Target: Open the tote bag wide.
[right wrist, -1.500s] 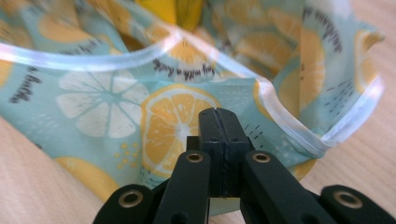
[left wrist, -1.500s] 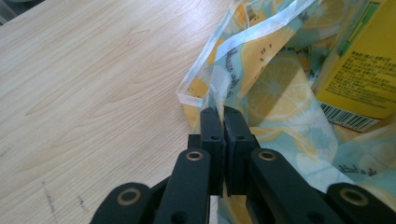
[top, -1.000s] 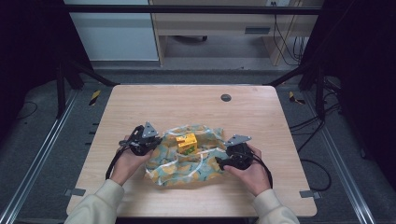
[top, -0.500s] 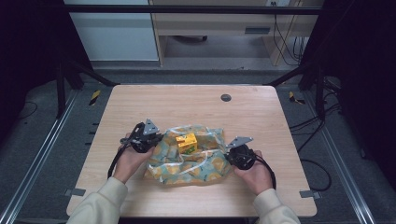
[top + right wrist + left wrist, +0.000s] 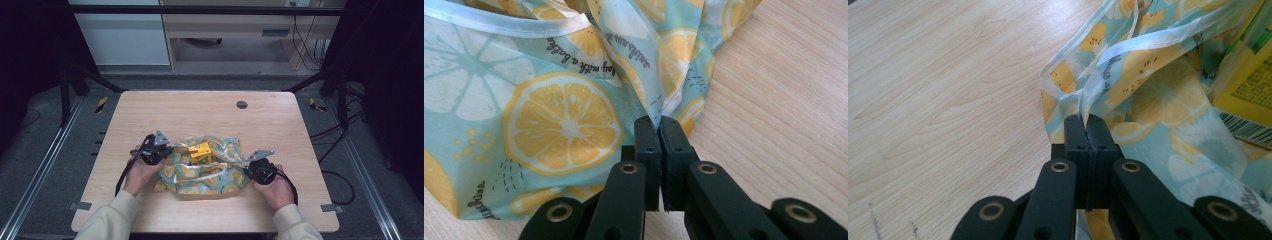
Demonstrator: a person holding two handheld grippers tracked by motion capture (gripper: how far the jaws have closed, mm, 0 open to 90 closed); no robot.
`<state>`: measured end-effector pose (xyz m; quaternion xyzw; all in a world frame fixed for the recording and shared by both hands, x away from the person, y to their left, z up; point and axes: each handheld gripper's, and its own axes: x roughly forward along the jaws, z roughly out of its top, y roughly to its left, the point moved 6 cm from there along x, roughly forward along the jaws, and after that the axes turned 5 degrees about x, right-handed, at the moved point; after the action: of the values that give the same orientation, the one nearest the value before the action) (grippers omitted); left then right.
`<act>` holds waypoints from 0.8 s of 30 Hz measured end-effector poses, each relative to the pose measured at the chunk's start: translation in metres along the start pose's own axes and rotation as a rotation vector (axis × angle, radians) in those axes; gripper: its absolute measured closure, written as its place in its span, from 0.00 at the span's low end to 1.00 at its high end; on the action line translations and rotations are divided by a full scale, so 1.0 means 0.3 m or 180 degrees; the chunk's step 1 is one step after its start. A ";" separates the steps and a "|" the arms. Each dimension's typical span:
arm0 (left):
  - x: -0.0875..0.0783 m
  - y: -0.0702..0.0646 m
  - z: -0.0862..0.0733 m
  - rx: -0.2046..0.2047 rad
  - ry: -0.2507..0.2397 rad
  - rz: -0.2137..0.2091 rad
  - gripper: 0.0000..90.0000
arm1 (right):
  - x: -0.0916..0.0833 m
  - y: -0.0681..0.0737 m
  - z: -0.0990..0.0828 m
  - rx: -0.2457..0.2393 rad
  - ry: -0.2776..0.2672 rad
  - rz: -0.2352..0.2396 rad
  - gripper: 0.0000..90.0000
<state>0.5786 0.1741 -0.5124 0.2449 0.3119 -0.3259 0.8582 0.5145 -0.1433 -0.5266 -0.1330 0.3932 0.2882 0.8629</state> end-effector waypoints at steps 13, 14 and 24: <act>0.016 0.013 -0.031 -0.0045 0.0093 -0.0022 1.00 | 0.023 0.010 0.003 -0.0024 0.0023 0.0007 0.98; 0.018 0.013 -0.032 -0.0040 0.0104 -0.0019 1.00 | 0.023 0.010 0.003 -0.0023 0.0035 0.0009 0.98; 0.016 0.010 -0.034 -0.0025 0.0135 -0.0025 1.00 | 0.024 0.008 -0.001 0.0000 0.0054 0.0015 0.98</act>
<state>0.5797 0.1804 -0.5222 0.2471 0.3324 -0.3227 0.8511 0.5168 -0.1387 -0.5322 -0.1345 0.4008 0.2891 0.8589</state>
